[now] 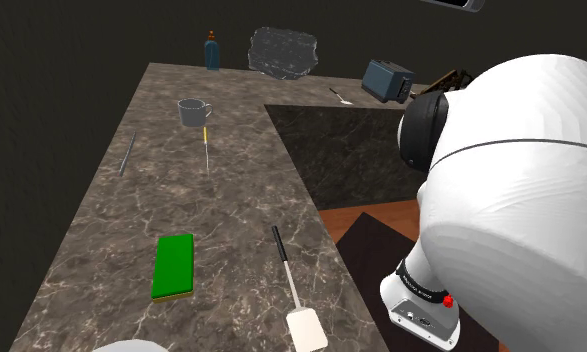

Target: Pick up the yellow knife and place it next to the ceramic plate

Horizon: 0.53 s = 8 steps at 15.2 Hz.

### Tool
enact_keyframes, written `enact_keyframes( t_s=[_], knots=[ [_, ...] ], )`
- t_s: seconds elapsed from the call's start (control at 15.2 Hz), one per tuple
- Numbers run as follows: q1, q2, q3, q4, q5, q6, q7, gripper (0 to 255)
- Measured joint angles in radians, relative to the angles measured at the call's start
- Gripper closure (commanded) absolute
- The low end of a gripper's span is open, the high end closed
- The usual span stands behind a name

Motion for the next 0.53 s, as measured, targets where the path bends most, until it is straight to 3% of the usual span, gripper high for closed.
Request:
enact_keyframes(
  t_s=[0.53],
  knots=[
    [-0.009, -0.052, 0.03, 0.057, 0.047, -0.095, -0.028, 0]
  ],
)
